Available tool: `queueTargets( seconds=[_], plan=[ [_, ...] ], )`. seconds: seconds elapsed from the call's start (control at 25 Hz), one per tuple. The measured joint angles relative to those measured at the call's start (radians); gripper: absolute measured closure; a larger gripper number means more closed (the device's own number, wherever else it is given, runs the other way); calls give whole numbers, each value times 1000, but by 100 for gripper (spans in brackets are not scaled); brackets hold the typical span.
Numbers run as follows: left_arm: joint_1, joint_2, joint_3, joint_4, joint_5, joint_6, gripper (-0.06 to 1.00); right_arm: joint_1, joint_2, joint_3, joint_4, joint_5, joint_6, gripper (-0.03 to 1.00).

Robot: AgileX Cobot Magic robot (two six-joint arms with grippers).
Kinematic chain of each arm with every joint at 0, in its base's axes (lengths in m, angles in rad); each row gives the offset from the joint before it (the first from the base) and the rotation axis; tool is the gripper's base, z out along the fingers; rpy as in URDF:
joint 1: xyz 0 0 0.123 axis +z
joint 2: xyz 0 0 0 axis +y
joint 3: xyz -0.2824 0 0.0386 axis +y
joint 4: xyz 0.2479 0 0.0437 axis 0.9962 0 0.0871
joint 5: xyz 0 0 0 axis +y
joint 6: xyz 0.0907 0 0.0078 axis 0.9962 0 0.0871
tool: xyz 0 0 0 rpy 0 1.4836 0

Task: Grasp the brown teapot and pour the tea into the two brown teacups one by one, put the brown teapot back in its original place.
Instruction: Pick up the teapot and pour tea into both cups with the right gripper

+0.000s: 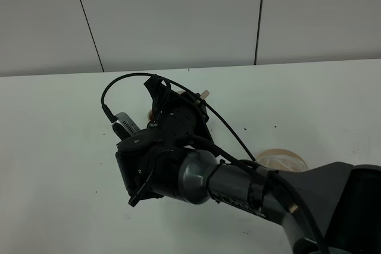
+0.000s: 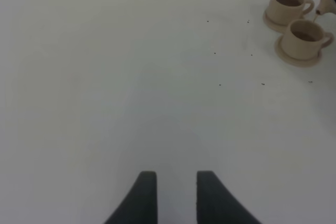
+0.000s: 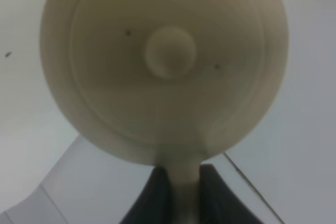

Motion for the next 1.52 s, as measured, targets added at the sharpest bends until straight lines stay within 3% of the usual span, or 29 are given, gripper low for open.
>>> queueTargets(
  seconds=[1.52],
  plan=[
    [0,0,0,0,0,-1,69,0,0,0,-11,0,-13,87]
  ],
)
